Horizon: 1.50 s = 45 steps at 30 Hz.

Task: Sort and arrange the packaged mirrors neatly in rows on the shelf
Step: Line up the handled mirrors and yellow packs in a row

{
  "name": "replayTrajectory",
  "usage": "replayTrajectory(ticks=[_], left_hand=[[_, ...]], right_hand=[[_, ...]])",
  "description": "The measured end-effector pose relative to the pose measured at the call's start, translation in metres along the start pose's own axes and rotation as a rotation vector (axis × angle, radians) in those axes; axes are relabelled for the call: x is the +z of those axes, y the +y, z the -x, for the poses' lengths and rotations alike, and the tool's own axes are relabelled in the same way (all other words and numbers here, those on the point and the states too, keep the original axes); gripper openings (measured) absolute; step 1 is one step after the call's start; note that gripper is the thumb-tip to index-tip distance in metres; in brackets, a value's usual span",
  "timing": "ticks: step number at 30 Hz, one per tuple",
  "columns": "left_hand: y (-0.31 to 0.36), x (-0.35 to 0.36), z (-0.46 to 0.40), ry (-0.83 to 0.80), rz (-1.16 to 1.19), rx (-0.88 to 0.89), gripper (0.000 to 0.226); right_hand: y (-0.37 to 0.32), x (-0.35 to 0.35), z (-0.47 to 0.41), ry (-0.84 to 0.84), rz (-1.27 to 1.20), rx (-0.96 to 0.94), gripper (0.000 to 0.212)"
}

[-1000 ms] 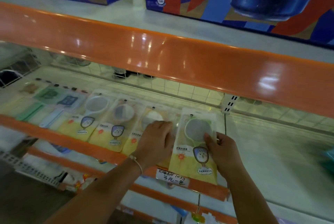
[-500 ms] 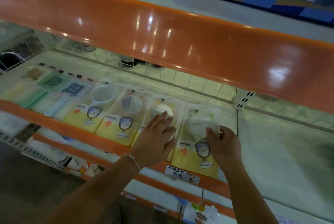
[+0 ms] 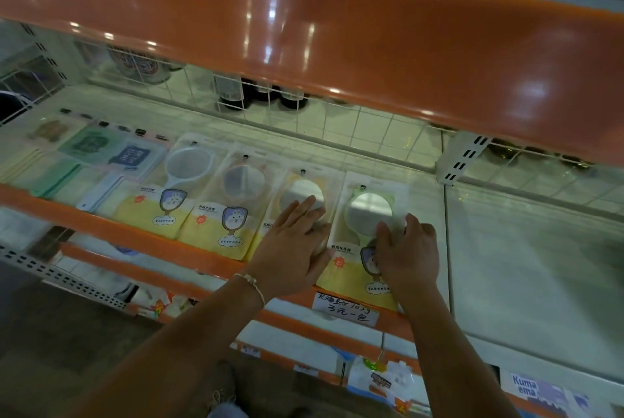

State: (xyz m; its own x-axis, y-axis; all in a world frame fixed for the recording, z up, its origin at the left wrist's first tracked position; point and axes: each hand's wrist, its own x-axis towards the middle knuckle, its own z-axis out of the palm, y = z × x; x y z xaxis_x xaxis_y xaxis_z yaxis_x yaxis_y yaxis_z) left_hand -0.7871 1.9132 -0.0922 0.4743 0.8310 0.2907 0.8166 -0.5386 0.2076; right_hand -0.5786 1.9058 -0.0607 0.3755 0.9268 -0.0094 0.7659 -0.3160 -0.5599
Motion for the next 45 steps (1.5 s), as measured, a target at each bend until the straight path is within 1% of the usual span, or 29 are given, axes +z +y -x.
replayTrajectory(ticks=[4, 11, 15, 18, 22, 26, 28, 31, 34, 36, 39, 45], left_hand=[[0.000, 0.001, -0.001, -0.003, -0.014, -0.006, 0.049], [-0.001, 0.002, -0.002, 0.006, -0.018, 0.007, 0.051], [0.000, 0.003, -0.002, 0.014, -0.011, 0.003, 0.051], [0.000, 0.002, -0.002, 0.027, -0.004, 0.011, 0.050], [0.001, 0.000, -0.002, 0.031, -0.009, 0.013, 0.052], [0.001, -0.001, -0.001, 0.071, -0.007, 0.035, 0.052], [0.001, -0.001, 0.001, 0.095, 0.001, 0.060, 0.058], [0.001, -0.003, 0.003, 0.113, 0.024, 0.114, 0.074], [0.000, -0.005, 0.005, 0.085, 0.011, 0.142, 0.092], [0.000, -0.005, 0.005, 0.056, -0.002, 0.143, 0.099], [0.000, -0.004, 0.005, 0.041, -0.012, 0.148, 0.101], [0.001, -0.004, 0.004, 0.044, -0.004, 0.162, 0.096]], right_hand=[[0.002, 0.000, 0.002, 0.003, 0.019, 0.006, 0.048], [0.005, -0.007, 0.015, -0.002, -0.009, -0.007, 0.056], [0.010, -0.002, 0.020, -0.037, 0.011, -0.050, 0.043], [0.016, 0.006, 0.020, -0.029, 0.024, -0.089, 0.034], [0.020, 0.011, 0.021, -0.012, 0.032, -0.103, 0.028], [0.021, 0.013, 0.023, 0.017, 0.015, -0.115, 0.024], [0.021, 0.012, 0.025, 0.030, 0.004, -0.136, 0.023], [0.022, 0.012, 0.026, 0.051, 0.002, -0.178, 0.024], [0.022, 0.012, 0.026, 0.054, 0.013, -0.190, 0.024], [0.023, 0.012, 0.025, 0.056, 0.029, -0.196, 0.024], [0.025, 0.013, 0.024, 0.058, 0.022, -0.211, 0.025], [0.034, 0.022, 0.022, 0.066, 0.004, -0.183, 0.025]])
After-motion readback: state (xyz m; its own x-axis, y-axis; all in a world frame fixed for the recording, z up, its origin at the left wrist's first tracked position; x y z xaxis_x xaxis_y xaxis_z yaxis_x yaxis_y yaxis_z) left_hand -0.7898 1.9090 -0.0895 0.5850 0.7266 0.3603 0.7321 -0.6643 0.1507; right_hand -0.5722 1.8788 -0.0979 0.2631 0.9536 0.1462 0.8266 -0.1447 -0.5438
